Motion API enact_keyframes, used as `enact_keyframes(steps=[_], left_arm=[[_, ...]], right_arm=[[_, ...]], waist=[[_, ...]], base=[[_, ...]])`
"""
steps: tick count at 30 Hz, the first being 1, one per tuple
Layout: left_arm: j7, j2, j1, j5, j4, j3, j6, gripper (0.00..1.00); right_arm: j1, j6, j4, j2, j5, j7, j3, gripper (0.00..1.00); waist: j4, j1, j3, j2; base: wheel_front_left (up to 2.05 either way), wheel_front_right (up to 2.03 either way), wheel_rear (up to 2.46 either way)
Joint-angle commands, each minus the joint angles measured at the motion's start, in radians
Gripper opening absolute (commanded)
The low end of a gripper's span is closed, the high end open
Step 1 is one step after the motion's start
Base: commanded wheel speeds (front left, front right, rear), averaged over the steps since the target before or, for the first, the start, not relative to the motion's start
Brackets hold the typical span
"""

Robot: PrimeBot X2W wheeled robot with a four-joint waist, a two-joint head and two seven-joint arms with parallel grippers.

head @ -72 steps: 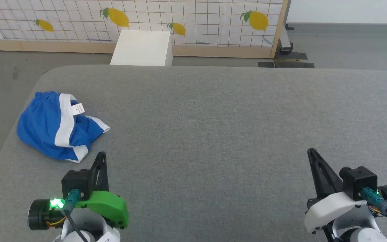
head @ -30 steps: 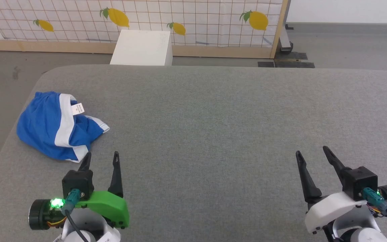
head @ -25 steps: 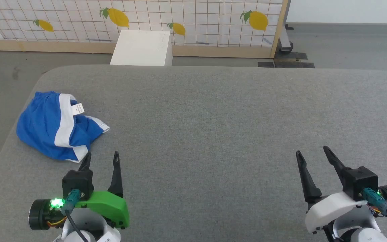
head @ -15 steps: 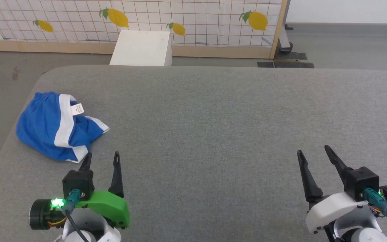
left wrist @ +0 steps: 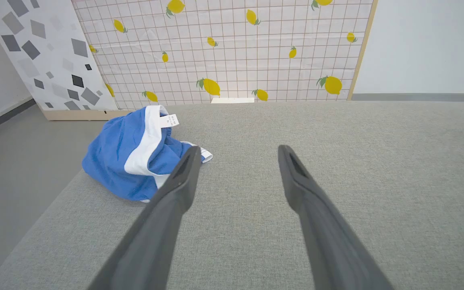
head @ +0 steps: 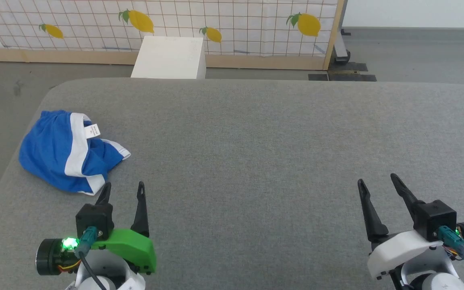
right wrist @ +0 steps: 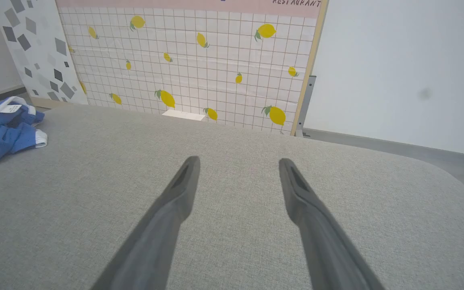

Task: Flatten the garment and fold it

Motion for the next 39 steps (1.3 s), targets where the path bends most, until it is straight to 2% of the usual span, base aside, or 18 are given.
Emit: enact_keyframes(steps=[1, 27, 39], left_arm=[[-0.005, 0.006, 0.008, -0.003, 0.0, -0.001, 0.007, 1.0], [-0.009, 0.017, 0.006, -0.015, 0.006, -0.019, 0.021, 1.0], [-0.002, 0.037, 0.003, -0.016, 0.009, -0.028, 0.026, 1.0]], right_arm=[[-0.009, 0.0, -0.003, 0.001, 0.003, -0.008, -0.002, 1.0], [-0.016, -0.001, -0.006, 0.002, 0.001, -0.02, -0.006, 1.0], [-0.011, -0.001, 0.0, 0.002, 0.011, -0.025, -0.003, 1.0]], waist=[[0.0, 0.0, 0.0, 0.0], [0.002, 0.0, 0.01, 0.0], [0.042, 0.0, 0.002, 0.0]], base=[[0.0, 0.0, 0.0], [0.0, 0.0, 0.0], [0.0, 0.0, 0.0]])
